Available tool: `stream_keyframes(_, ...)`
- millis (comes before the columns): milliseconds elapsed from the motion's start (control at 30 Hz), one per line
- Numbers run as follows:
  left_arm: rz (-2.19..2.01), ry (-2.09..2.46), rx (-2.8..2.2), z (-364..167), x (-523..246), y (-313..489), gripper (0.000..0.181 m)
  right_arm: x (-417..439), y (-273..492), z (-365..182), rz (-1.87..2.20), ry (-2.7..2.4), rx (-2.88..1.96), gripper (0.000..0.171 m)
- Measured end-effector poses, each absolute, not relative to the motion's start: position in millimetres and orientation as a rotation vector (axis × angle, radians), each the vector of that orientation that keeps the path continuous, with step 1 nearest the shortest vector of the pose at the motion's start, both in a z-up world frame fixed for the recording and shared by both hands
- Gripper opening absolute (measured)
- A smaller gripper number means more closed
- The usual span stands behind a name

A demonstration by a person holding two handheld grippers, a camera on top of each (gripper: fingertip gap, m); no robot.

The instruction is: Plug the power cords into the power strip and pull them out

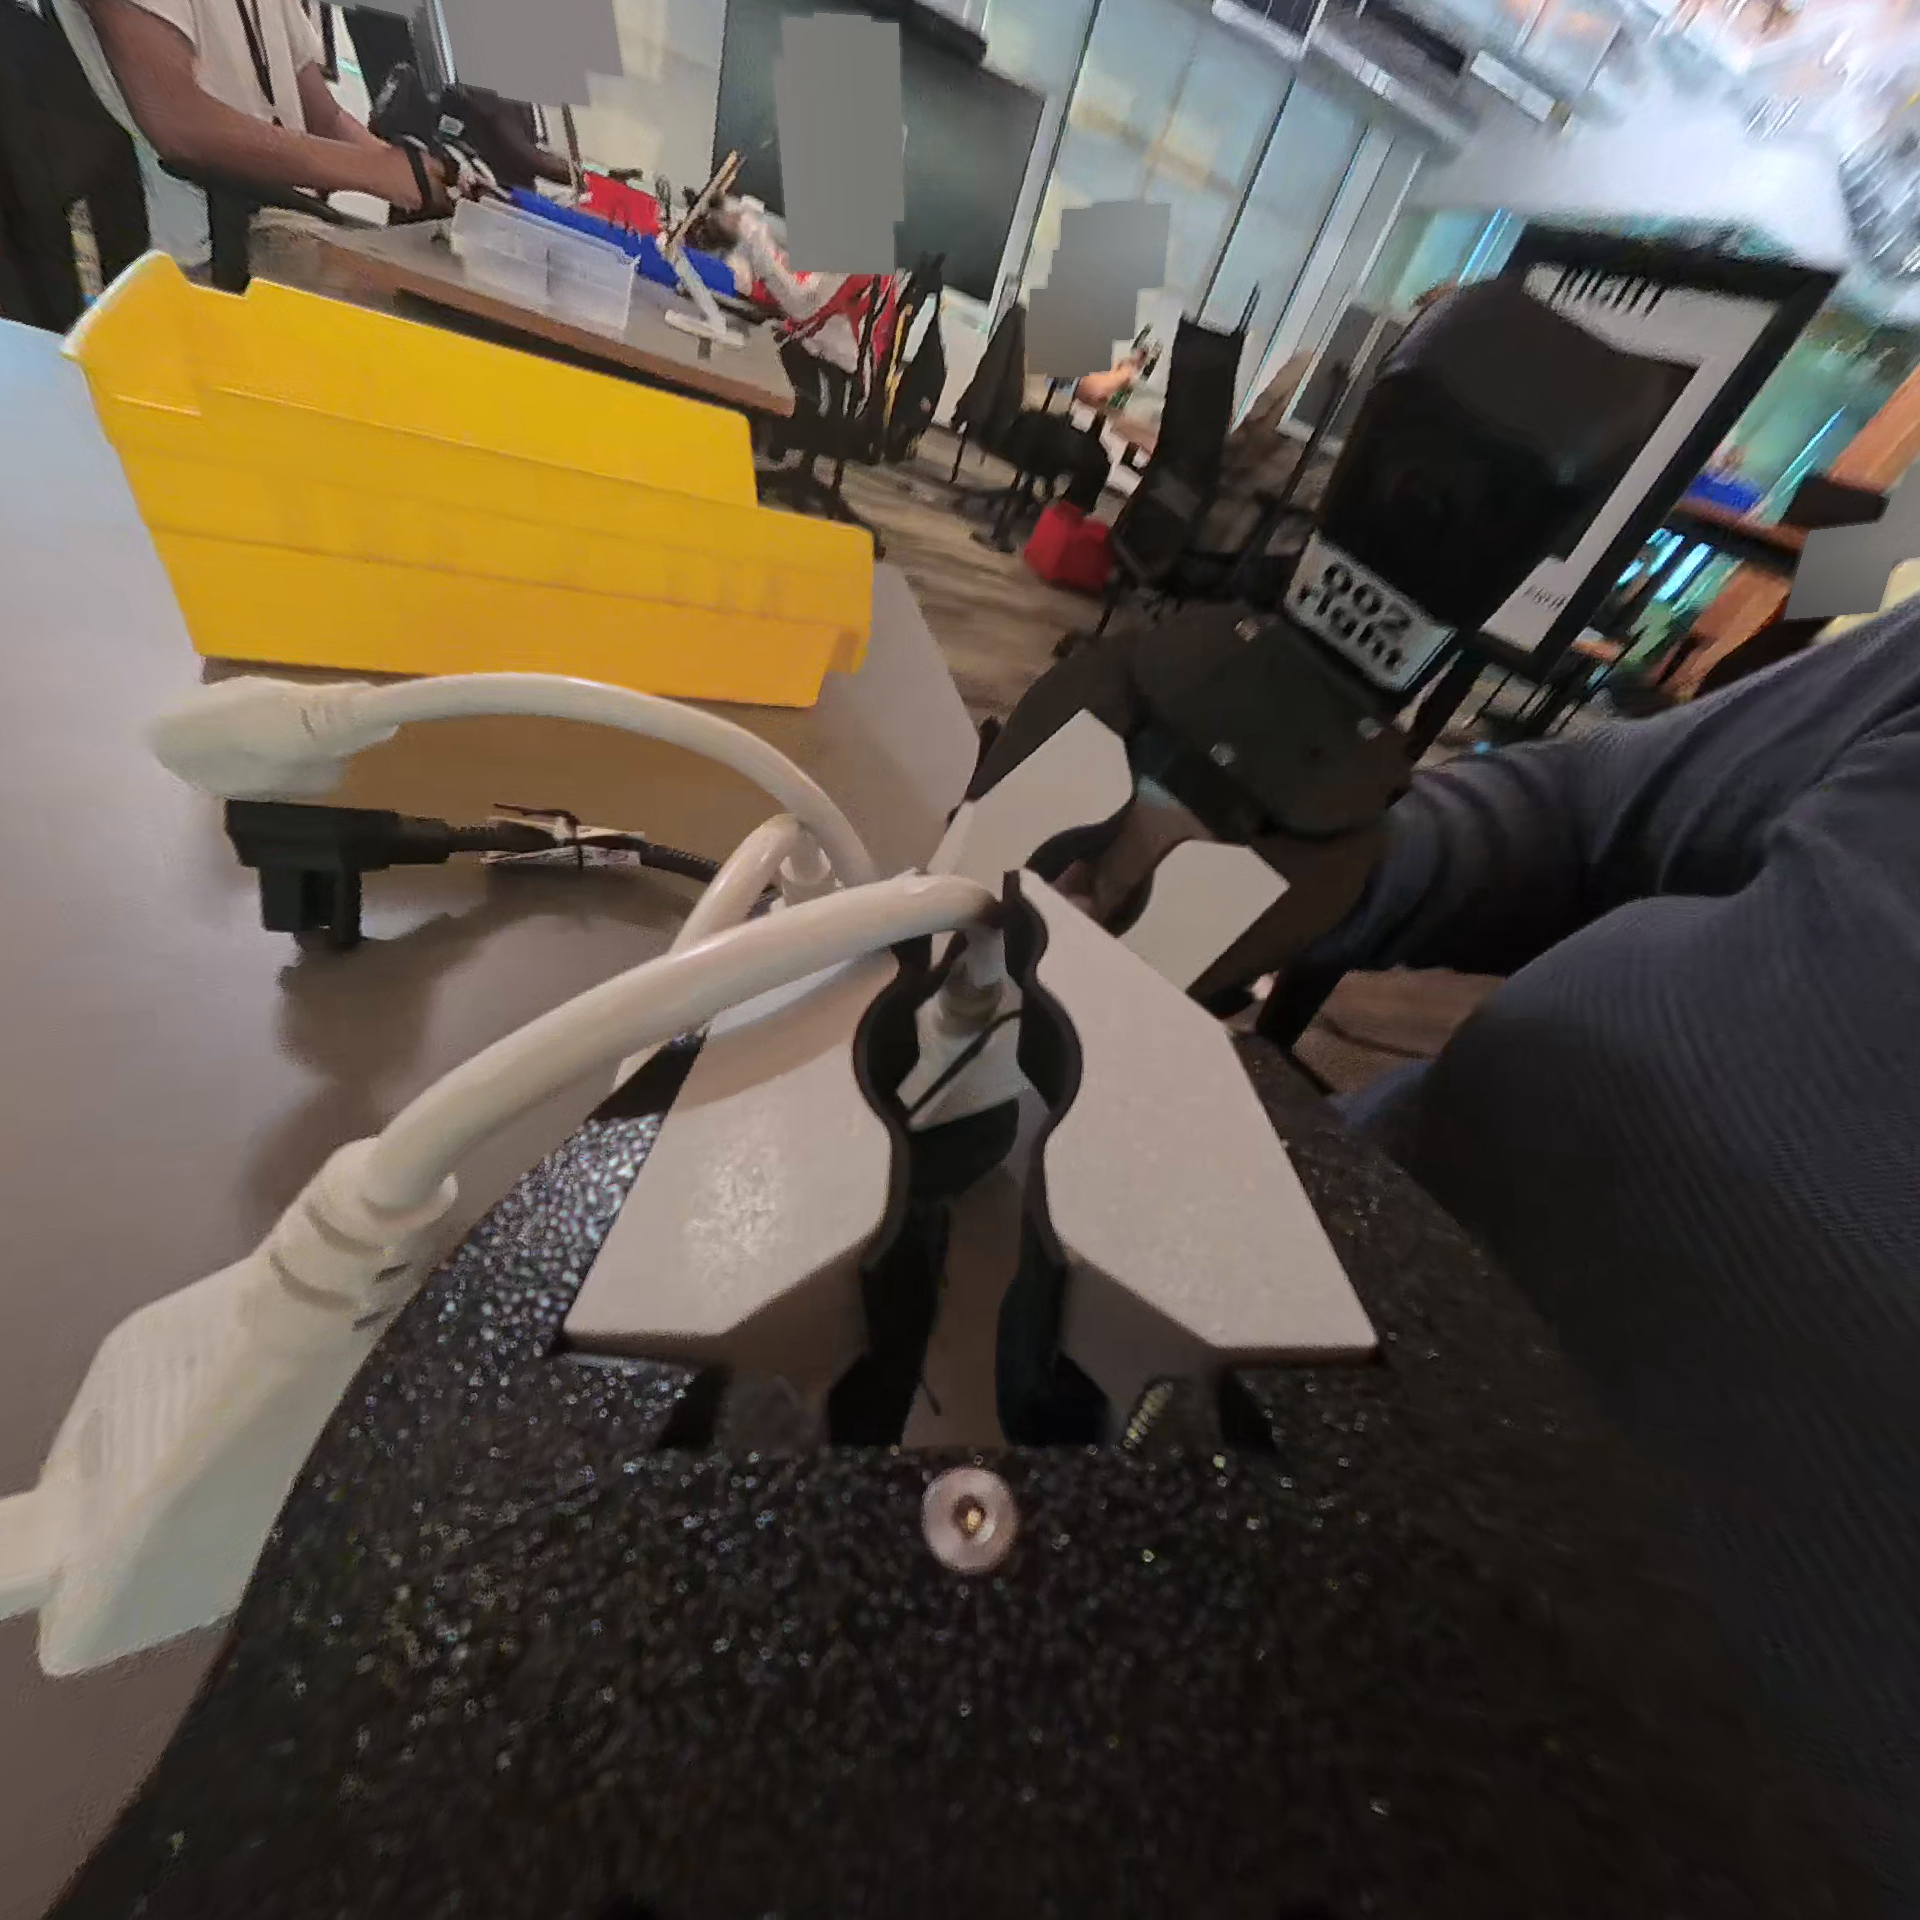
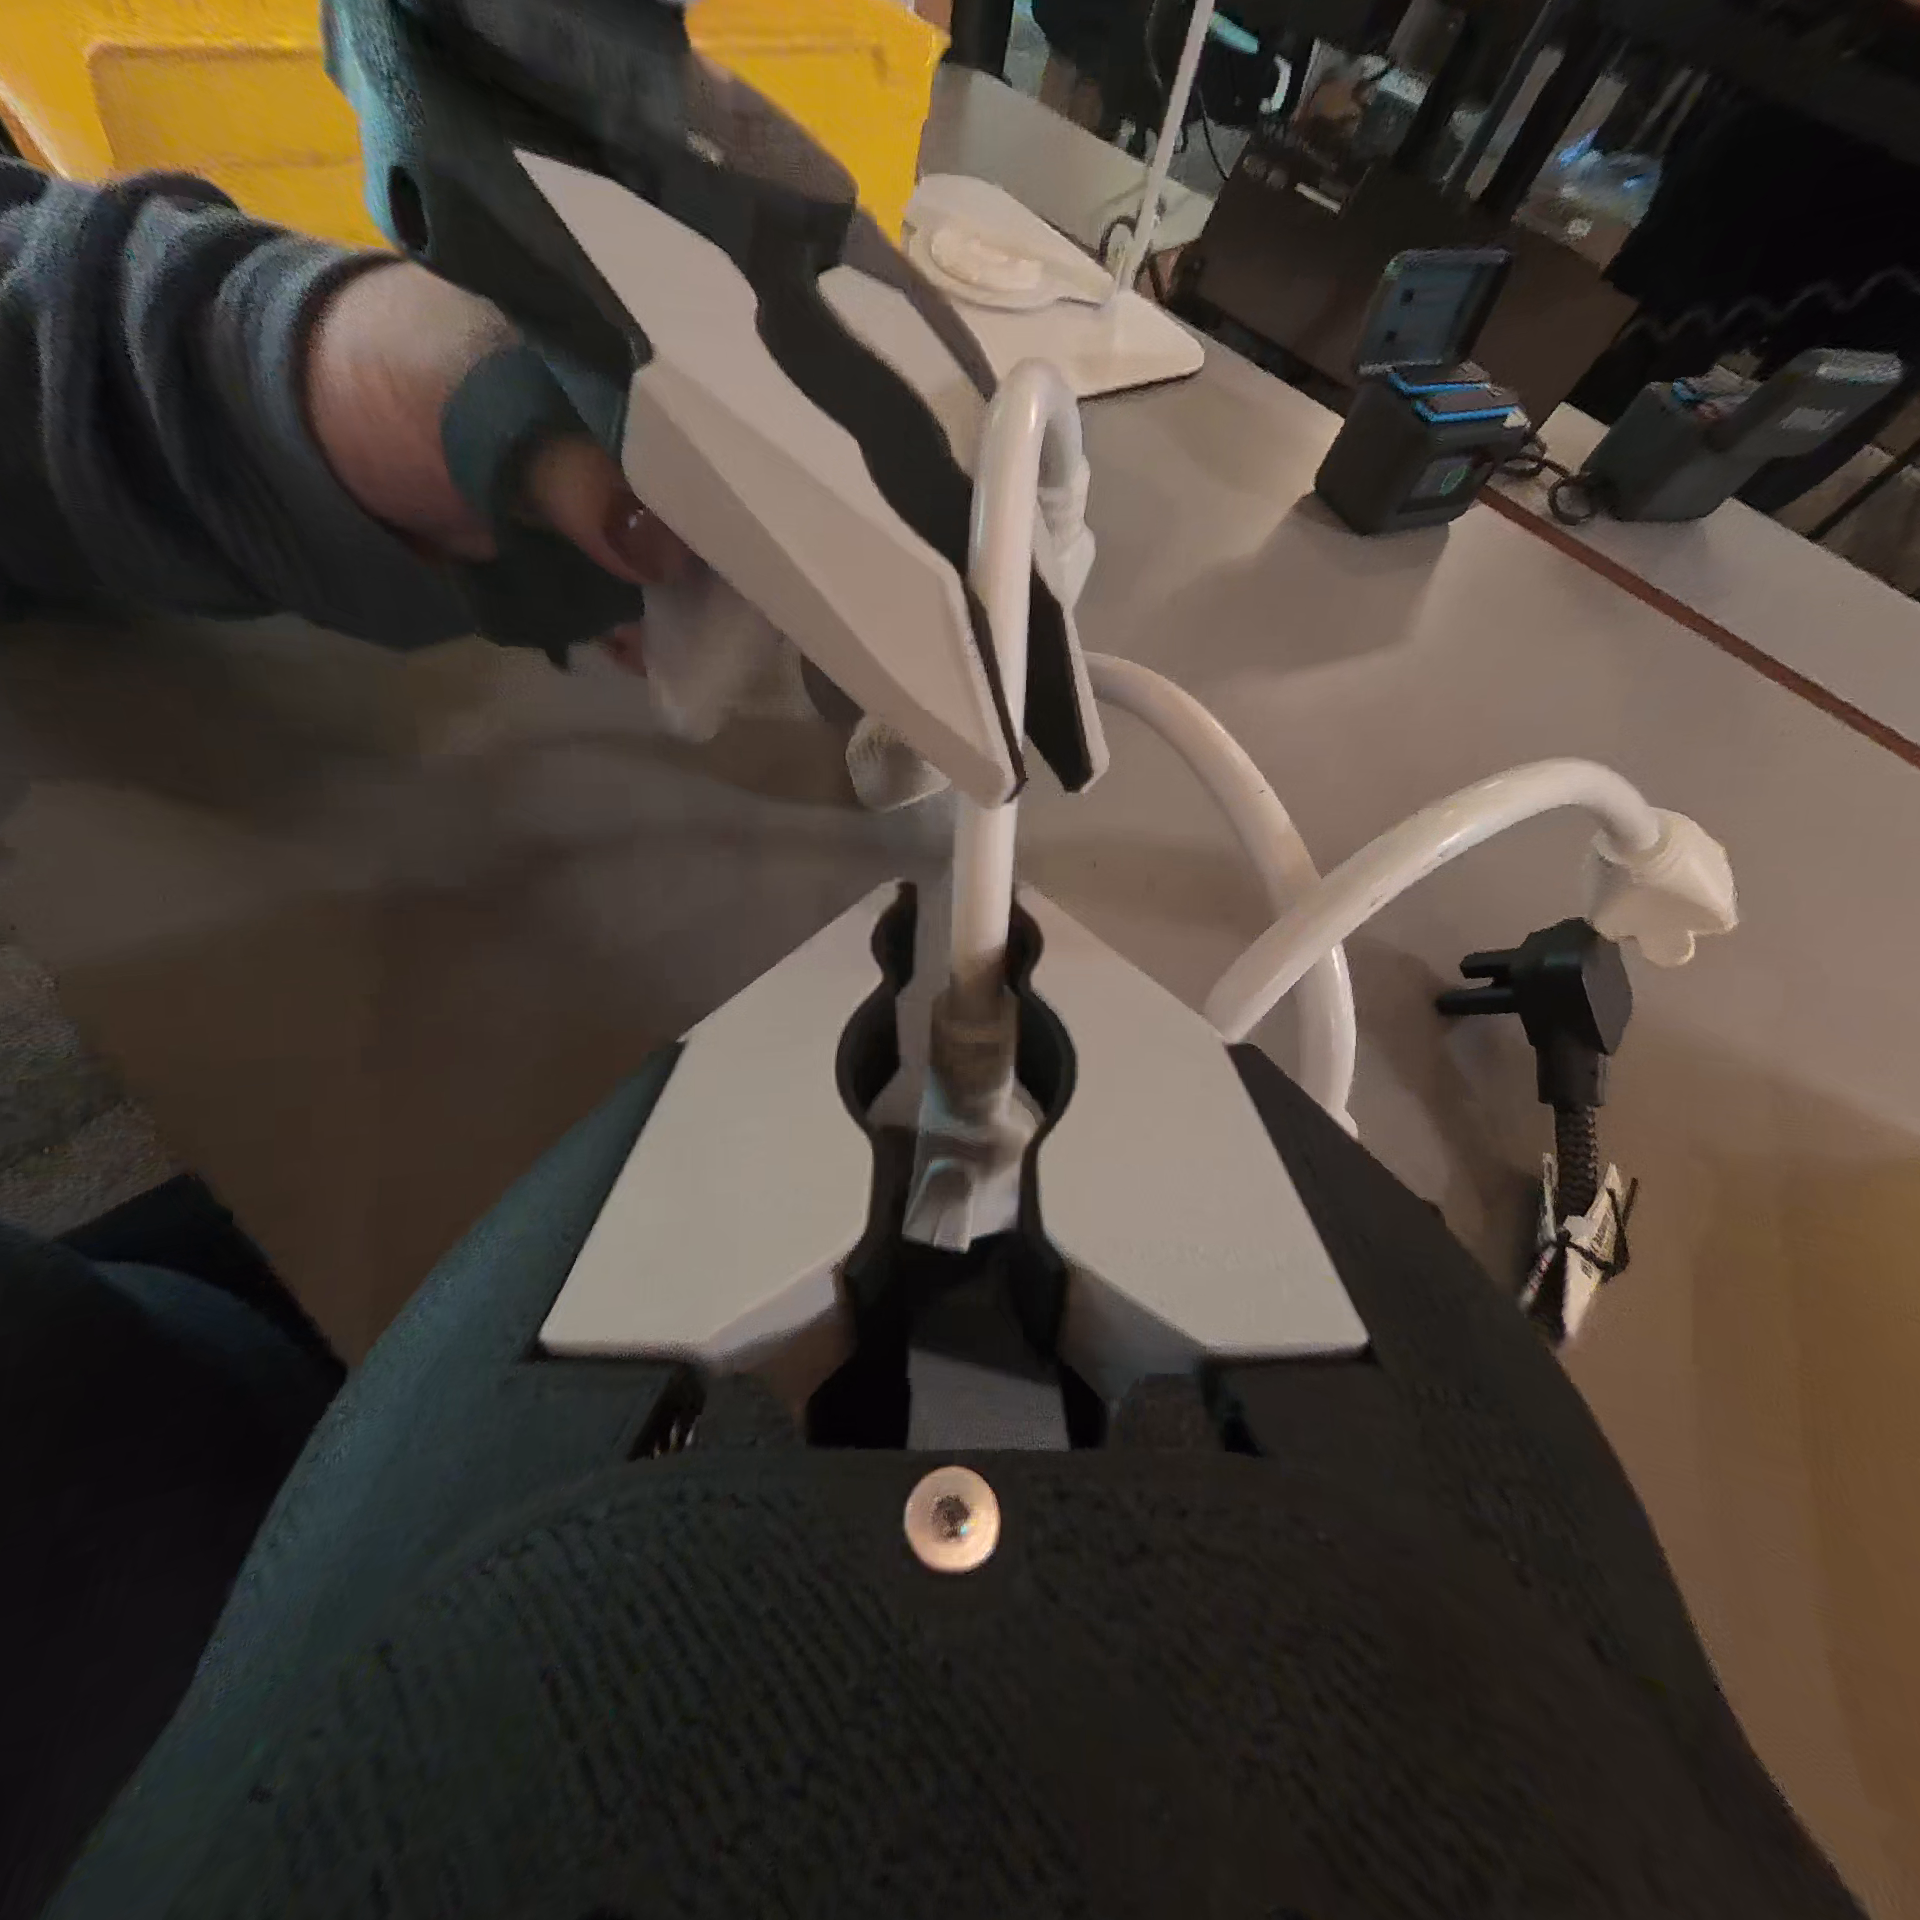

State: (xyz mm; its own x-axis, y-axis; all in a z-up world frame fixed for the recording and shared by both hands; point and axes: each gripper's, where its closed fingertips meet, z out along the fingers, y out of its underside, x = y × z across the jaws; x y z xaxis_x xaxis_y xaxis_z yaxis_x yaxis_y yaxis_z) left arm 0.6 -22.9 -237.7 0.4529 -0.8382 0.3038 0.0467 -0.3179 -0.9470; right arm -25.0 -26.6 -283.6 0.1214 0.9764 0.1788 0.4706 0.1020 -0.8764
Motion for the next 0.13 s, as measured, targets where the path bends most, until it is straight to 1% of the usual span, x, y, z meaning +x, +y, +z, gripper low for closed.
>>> stream_keyframes(67, -0.992, 0.745, -1.680, -237.4, 2.8, -24.7, 0.011, -15.0, -25.6, -280.8, 0.669, -1.487, -1.520, 0.017)
stream_keyframes(133, -0.955, 0.794, -1.708, -237.2, 7.1, -27.7, 0.010, -2.4, -25.4, -290.8, 0.626, -1.532, -1.602, 0.020)
